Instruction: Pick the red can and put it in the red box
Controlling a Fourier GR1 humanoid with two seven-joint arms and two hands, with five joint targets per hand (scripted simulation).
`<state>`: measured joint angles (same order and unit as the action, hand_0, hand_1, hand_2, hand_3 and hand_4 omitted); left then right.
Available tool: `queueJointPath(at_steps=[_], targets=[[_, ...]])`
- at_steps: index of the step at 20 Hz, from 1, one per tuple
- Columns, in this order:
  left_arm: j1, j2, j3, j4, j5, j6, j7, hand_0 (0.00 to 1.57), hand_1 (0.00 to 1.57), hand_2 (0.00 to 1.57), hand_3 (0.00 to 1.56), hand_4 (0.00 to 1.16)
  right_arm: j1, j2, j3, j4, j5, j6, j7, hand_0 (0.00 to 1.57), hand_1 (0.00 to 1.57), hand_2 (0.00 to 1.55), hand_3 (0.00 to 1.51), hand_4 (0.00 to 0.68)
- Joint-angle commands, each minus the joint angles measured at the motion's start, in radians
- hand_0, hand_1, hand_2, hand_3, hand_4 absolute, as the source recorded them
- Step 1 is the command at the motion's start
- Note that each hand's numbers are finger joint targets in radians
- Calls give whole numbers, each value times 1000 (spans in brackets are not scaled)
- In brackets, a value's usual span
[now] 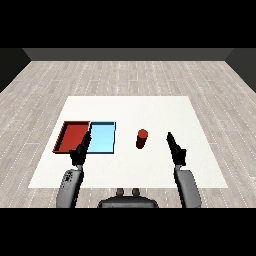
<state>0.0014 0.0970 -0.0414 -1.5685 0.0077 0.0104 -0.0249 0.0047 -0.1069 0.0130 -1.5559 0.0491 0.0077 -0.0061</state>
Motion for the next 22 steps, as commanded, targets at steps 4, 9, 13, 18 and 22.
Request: queueJointPath(at_steps=[4,9,13,18,22], targets=[[-22,-2,29,8,-14,6,52,0,0,0,0,0,-117,-48,-125,138,-80,66,-25,0,0,0,0,0],[-51,-30,63,-88,44,-17,-253,0,0,0,0,0,-164,-34,-160,95,-141,102,-264,0,0,0,0,0],[-20,-59,51,-39,30,-24,-377,0,0,0,0,0,-198,-62,-198,207,-168,156,-345,0,0,0,0,0],[39,-20,84,-66,61,-76,-384,0,0,0,0,0,-191,-61,-201,212,-162,153,-381,0,0,0,0,0],[-10,-61,59,-18,39,-46,-399,0,0,0,0,0,-216,-75,-204,305,-160,187,-423,0,0,0,0,0]])
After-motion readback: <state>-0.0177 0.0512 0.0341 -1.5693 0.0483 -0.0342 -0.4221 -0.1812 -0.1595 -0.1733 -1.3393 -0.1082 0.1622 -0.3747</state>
